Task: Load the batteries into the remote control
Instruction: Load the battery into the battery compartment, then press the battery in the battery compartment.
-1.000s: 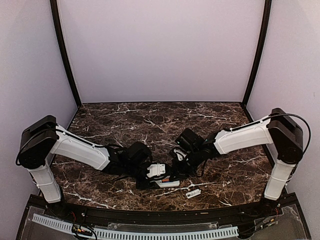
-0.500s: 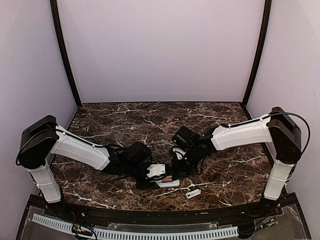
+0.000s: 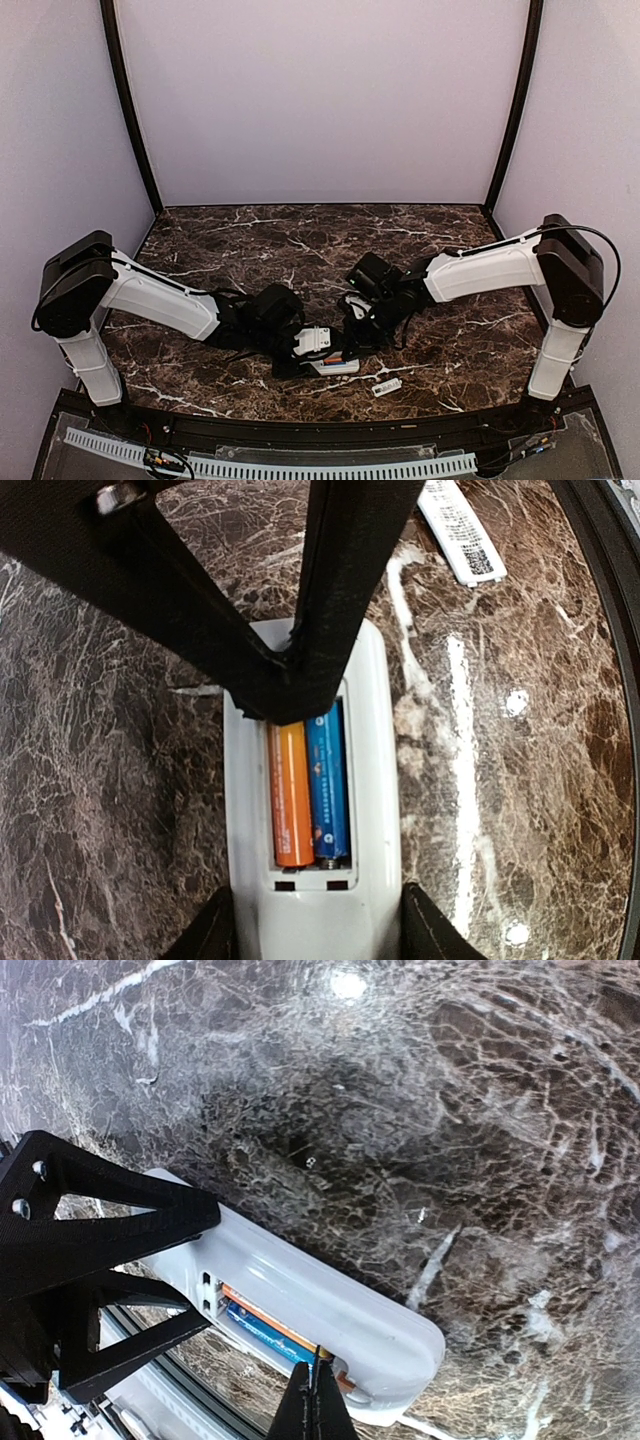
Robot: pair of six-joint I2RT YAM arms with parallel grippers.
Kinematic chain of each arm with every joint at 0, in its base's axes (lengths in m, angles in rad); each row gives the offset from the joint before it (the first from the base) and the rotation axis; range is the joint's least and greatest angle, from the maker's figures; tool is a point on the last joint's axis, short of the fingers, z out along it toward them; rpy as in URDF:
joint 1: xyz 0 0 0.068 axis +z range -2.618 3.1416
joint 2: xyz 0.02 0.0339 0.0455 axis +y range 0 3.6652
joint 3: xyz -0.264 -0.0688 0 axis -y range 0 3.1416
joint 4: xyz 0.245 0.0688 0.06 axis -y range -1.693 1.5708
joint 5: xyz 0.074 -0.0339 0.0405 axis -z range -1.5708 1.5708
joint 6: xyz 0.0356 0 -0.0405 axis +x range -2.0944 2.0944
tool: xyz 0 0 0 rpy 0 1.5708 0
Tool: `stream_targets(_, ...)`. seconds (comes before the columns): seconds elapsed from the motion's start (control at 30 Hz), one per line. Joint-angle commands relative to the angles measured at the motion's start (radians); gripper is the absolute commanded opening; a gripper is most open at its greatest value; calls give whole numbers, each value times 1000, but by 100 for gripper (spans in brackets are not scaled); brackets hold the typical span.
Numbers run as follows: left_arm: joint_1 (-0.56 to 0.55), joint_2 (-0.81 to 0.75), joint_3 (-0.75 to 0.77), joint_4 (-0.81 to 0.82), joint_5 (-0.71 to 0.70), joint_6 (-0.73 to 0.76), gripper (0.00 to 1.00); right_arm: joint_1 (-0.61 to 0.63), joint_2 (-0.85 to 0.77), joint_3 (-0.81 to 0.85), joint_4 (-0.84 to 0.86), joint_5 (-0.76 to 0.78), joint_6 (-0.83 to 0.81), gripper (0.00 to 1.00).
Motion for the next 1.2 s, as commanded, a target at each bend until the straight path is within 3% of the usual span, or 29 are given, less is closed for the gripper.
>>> stream_targets(0.0, -25, 20, 4, 4, -13, 3, 39, 10, 21, -21, 131, -72, 7, 0)
stream_targets(0.27, -23, -41, 4, -15, -16, 9, 69, 6, 32, -22, 116, -72, -3, 0)
stream_targets(0.4, -15, -97, 5, -22, -10, 10, 76, 3, 26, -7, 95, -66, -16, 0)
stream_targets(0.87, 118, -387, -52, -55, 89, -98, 78, 2, 46, 44, 54, -85, -71, 0)
stream_targets(1.17, 177, -411, -58, -18, 46, -124, 80, 8, 84, -19, 39, -58, -59, 0)
